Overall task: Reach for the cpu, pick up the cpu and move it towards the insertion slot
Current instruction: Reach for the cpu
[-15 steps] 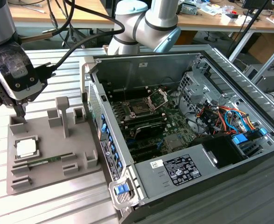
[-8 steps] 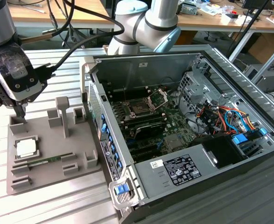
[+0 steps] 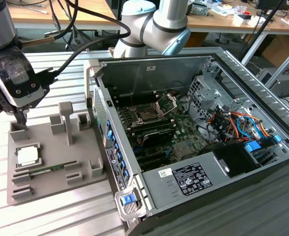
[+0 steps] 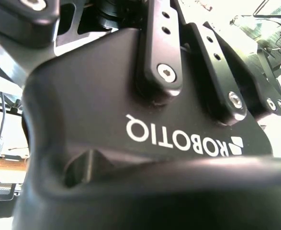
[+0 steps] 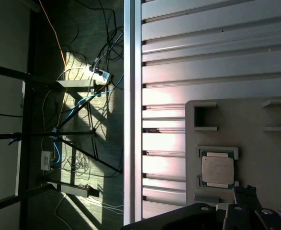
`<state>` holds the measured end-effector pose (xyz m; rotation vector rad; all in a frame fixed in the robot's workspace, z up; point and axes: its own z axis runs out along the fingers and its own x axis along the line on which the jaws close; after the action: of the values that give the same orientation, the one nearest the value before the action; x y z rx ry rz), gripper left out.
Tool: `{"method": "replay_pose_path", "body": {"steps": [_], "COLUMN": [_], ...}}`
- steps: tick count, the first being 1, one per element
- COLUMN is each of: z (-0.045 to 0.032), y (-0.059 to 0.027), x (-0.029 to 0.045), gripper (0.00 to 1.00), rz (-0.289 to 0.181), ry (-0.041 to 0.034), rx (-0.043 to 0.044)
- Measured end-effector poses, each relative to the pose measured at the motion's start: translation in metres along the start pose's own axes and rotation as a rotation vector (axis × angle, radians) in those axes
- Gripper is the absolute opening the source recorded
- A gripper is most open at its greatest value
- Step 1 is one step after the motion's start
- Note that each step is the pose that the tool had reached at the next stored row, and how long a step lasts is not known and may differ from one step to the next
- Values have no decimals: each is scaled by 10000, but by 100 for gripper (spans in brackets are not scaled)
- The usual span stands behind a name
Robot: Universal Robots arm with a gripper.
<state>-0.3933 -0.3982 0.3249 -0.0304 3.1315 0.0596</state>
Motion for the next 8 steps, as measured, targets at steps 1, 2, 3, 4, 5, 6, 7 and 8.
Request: {"method": "replay_pose_path", "body": {"steps": [1,2,3,4,5,6,7,8], "z": [2,3,11,18,19,20,23,24], "y": [0,0,0,-1,-1,-1,-1,-1], "x": [1,1,4,7,7,8,9,10], "gripper": [11,11,11,11,11,11,11,11], "rz": [0,0,0,0,0,0,0,0], "ry": [0,0,-1,-2,-2,-3,-3,-3], "rx": [0,0,0,0,0,0,0,0]}}
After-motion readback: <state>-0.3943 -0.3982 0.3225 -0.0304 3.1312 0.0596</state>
